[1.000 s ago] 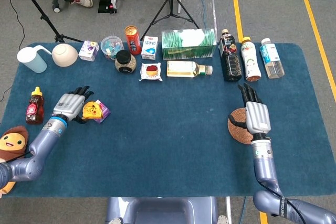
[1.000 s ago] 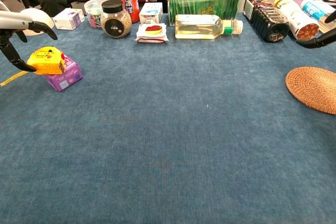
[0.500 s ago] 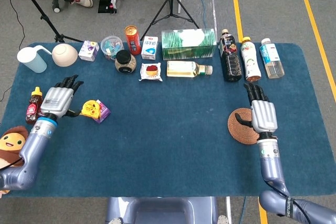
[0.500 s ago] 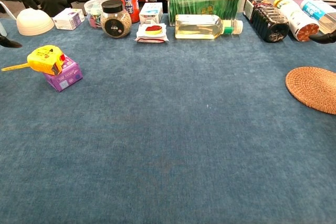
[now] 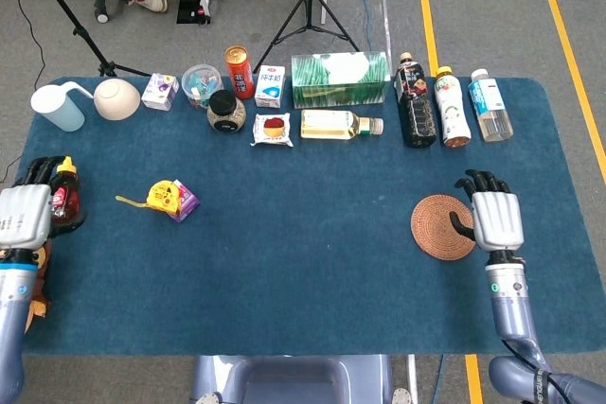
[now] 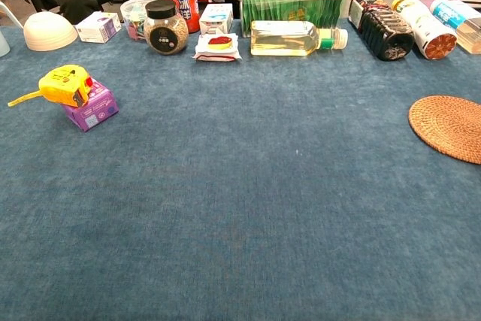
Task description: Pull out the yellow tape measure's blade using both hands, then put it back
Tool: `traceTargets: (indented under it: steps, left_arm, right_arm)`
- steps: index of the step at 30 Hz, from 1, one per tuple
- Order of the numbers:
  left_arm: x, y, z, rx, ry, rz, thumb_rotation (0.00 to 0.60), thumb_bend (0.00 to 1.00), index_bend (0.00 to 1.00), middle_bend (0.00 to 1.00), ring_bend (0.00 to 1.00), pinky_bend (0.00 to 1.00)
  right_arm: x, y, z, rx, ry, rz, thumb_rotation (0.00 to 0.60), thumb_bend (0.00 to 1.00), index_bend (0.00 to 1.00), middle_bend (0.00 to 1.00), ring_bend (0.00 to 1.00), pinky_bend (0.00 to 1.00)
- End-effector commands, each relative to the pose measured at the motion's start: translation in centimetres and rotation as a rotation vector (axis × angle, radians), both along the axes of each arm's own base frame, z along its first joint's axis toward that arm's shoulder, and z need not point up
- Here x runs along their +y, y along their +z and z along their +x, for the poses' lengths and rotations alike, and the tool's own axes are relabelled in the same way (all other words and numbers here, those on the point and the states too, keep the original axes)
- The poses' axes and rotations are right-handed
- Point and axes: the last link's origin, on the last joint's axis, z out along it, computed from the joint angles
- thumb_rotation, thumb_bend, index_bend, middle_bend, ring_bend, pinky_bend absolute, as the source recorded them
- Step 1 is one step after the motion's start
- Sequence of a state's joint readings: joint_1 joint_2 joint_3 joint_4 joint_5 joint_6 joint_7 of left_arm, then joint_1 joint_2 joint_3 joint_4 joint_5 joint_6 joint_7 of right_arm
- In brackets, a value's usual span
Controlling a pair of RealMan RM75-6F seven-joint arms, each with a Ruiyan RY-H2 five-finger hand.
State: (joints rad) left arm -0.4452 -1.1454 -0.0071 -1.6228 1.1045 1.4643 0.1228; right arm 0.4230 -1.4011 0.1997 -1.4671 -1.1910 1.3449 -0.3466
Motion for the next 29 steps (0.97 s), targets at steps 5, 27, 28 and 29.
traceTargets:
  steps: [5,27,28,29]
  left_arm:
    - [-4.7,0.8,-2.7,-0.027,0.044,0.052,0.600,0.22,0.42,0.19,0.13,0.35]
    - [-9.0,0.3,-3.4,-0.055,0.087,0.031,0.600,0.21,0.42,0.20,0.13,0.34]
    - [-9.0,0.2,-3.3,-0.053,0.085,0.028,0.600,0.21,0.42,0.20,0.13,0.33]
    - [-9.0,0.1,-3.3,-0.051,0.084,0.024,0.600,0.21,0.42,0.20,0.13,0.33]
  right_arm:
    - [2.0,1.2,-1.2,0.012,-0.031,-0.031,0.543,0.35,0.36,0.25,0.21,0.28]
    - [6.7,2.6,-3.2,0.026,-0.100,-0.019,0.542,0.35,0.37,0.26,0.21,0.28]
    - [6.7,2.6,-3.1,0.018,-0.096,-0.019,0.542,0.35,0.37,0.26,0.21,0.28]
    - [6.7,2.6,-3.1,0.017,-0.094,-0.021,0.544,0.35,0.37,0.26,0.21,0.28]
